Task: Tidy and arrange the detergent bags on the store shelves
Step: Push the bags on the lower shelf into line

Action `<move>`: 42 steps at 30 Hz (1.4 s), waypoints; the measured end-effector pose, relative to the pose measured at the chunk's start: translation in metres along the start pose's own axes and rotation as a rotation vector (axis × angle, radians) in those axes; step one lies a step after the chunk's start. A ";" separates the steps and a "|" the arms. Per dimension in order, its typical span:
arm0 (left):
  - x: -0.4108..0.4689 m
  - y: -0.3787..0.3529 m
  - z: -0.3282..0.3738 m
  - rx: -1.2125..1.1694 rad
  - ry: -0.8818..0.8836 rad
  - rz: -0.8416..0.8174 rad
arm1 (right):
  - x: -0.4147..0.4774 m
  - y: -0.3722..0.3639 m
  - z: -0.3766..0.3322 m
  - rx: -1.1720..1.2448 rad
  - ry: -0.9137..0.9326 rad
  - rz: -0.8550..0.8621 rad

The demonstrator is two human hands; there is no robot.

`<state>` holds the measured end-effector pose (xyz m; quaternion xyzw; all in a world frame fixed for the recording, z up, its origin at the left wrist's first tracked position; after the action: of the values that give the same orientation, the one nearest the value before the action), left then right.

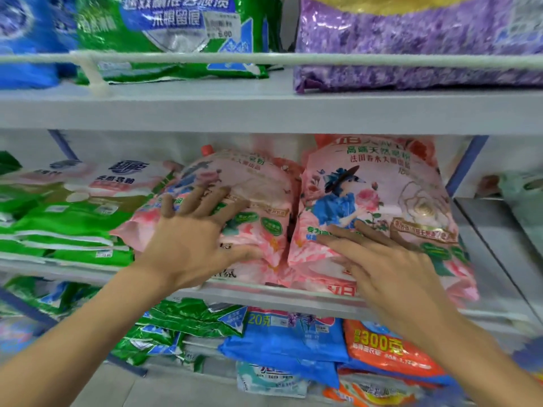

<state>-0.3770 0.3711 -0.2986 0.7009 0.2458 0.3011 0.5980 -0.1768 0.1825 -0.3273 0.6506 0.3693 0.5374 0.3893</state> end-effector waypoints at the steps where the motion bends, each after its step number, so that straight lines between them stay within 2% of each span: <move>1: 0.000 -0.001 0.000 0.006 0.004 0.007 | 0.000 -0.002 0.000 0.028 -0.017 -0.012; 7: -0.004 -0.003 0.007 -0.004 0.099 -0.132 | 0.003 0.005 -0.013 0.069 -0.150 -0.087; 11: -0.012 0.014 0.023 -0.015 0.109 -0.275 | 0.009 0.015 -0.026 0.078 -0.247 -0.330; 13: -0.022 0.027 0.032 -0.104 0.099 -0.254 | 0.012 0.029 -0.033 0.118 -0.277 -0.442; 15: -0.039 0.045 0.037 -0.226 0.110 -0.198 | 0.014 0.045 -0.041 0.155 -0.281 -0.485; 23: -0.122 0.107 0.029 -0.334 0.269 -0.174 | -0.026 0.111 -0.068 0.195 -0.282 -0.363; 34: -0.235 0.190 0.019 -0.418 0.446 0.040 | -0.060 0.188 -0.139 0.348 -0.174 -0.305; 42: -0.293 0.232 -0.033 -0.484 0.619 0.179 | -0.034 0.207 -0.213 0.431 -0.034 -0.260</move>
<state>-0.6082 0.1493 -0.1043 0.4344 0.2741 0.5982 0.6150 -0.3793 0.0875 -0.1287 0.6744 0.5494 0.3808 0.3136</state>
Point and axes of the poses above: each hand's wrist, its own x-axis towards the middle knuckle, its own y-axis out of the back of the hand, z = x × y, the point moved 4 cm from there along x, towards the middle knuckle, and after that the axes turned 3 degrees about y, right-handed, at the moved point
